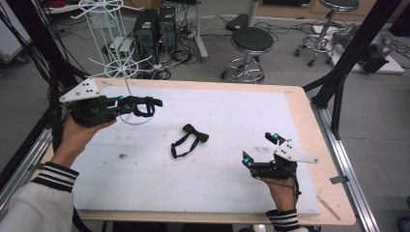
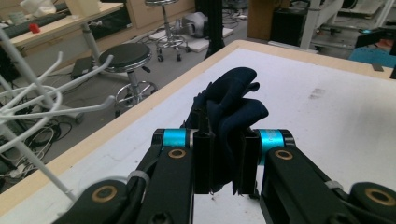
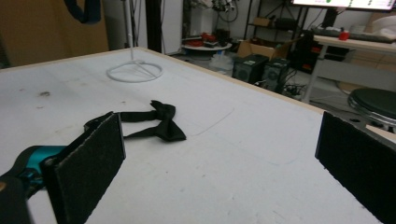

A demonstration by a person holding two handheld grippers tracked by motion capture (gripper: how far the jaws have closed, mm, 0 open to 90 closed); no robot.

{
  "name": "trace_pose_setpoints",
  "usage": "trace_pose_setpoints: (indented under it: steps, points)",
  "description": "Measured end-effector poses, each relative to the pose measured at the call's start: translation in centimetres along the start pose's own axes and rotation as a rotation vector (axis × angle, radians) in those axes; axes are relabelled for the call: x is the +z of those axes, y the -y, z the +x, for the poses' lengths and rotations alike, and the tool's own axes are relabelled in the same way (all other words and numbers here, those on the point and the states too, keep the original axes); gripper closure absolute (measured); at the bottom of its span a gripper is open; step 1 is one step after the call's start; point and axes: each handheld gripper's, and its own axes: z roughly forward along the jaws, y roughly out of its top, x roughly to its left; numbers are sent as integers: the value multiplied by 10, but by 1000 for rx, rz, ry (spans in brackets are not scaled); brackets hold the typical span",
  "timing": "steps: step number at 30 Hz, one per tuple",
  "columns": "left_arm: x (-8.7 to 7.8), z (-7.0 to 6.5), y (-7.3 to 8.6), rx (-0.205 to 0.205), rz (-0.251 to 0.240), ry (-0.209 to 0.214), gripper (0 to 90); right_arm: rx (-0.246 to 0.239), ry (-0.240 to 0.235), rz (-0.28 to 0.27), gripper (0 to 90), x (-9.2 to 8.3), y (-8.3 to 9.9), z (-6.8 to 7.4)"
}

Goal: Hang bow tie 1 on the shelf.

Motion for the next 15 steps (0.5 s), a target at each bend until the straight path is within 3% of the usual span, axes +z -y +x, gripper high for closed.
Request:
trace_pose_setpoints:
  steps: [6, 9, 11, 15]
  points:
    - [-2, 12, -9, -21, -1, -30, 809, 33, 25, -32, 8, -4, 11, -3]
    - [-1, 17, -14, -32, -4, -45, 810, 33, 41, -24, 8, -5, 12, -4]
    - [0, 20, -16, -34, 3, -55, 809, 24, 50, -49, 8, -6, 11, -5]
    - [5, 25, -19, -51, 9, -72, 809, 28, 43, -49, 8, -6, 12, -6]
